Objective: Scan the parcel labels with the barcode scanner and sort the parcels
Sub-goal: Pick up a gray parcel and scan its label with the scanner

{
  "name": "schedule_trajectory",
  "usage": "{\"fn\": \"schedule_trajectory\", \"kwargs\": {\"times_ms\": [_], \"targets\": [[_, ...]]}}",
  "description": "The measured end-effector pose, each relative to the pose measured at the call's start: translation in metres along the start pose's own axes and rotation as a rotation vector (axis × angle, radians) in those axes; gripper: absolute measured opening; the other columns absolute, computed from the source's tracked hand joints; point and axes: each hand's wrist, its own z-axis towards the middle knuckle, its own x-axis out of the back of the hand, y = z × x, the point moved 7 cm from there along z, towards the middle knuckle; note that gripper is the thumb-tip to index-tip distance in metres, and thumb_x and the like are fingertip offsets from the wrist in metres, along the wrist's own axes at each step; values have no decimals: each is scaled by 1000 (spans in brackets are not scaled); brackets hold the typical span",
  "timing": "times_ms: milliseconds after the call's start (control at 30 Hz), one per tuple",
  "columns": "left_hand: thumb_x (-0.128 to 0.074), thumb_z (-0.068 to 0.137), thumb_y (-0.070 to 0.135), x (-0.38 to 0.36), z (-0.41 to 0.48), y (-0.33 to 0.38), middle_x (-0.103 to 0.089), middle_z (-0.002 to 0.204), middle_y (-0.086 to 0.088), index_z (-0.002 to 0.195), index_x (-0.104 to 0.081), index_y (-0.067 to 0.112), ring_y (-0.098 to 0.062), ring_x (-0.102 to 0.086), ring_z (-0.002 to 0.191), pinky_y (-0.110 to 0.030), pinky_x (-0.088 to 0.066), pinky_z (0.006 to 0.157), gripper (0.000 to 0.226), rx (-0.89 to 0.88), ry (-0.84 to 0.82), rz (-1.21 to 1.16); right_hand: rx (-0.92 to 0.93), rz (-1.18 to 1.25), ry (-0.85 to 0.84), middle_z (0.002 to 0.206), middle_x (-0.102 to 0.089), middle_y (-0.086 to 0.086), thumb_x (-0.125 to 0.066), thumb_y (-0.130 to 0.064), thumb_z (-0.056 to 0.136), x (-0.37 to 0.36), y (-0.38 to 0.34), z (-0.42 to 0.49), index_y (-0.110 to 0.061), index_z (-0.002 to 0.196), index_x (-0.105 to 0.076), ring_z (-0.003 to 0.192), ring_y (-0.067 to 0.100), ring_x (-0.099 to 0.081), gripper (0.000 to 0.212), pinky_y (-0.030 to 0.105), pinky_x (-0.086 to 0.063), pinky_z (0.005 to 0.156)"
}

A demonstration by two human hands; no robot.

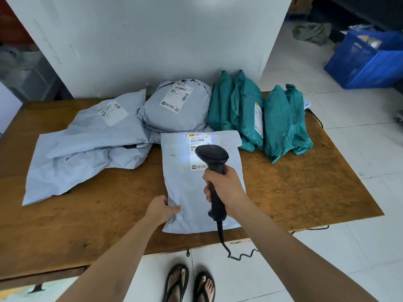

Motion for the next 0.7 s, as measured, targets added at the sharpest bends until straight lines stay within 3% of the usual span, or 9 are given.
{"fn": "schedule_trajectory", "kwargs": {"times_ms": [100, 267, 400, 467, 567, 633, 700], "targets": [[-75, 78, 34, -1, 2, -1, -58, 92, -3, 98, -53, 9, -16, -56, 79, -23, -45, 66, 39, 0, -8, 17, 27, -41, 10, 58, -48, 6, -56, -5, 84, 0, -1, 1, -9, 82, -53, 43, 15, -48, 5, 22, -44, 46], [-75, 78, 34, 0, 3, -2, -56, 88, -1, 82, -47, 18, -13, -54, 73, -21, -44, 62, 33, -5, 12, 27, 31, -63, 20, 59, -49, 6, -57, -6, 83, 0, -1, 0, -10, 82, -53, 44, 15, -49, 6, 22, -45, 46], [-76, 78, 33, 0, 4, -2, -61, 97, -5, 97, -52, 11, -14, -55, 76, -25, -48, 69, 37, 9, -7, 33, 40, -52, 8, 59, -48, 6, -58, -5, 83, 0, -1, -1, -10, 83, -53, 44, 15, -48, 7, 24, -44, 46], [-76, 78, 30, -1, 3, 1, -60, 117, -9, 113, -52, 9, -21, -59, 95, -30, -50, 82, 48, 26, -12, 25, 61, -82, 20, 59, -48, 6, -58, -5, 83, 3, -2, -1, -9, 85, -53, 44, 15, -48, 7, 24, -45, 46], [-75, 78, 29, 1, 4, 5, -50, 137, -9, 135, -39, 6, -30, -51, 122, -39, -47, 99, 71, 58, -3, 12, 142, -239, 145, 63, -52, 5, -62, -10, 81, 21, 1, 8, -7, 91, -53, 50, 16, -50, 14, 28, -48, 49], [-74, 79, 30, 3, 5, 7, -50, 135, -11, 134, -39, 4, -31, -51, 122, -41, -47, 100, 70, 57, 11, -2, 201, -393, 272, 69, -55, -1, -65, -15, 81, 42, 7, 16, -10, 95, -52, 58, 12, -53, 20, 28, -50, 54], [-73, 80, 30, 7, 7, 8, -55, 127, -14, 126, -44, 2, -30, -55, 115, -39, -50, 94, 61, 30, 47, -20, 205, -476, 377, 76, -56, -7, -66, -18, 84, 69, 18, 24, -12, 104, -49, 65, 5, -53, 26, 19, -42, 54]]}}
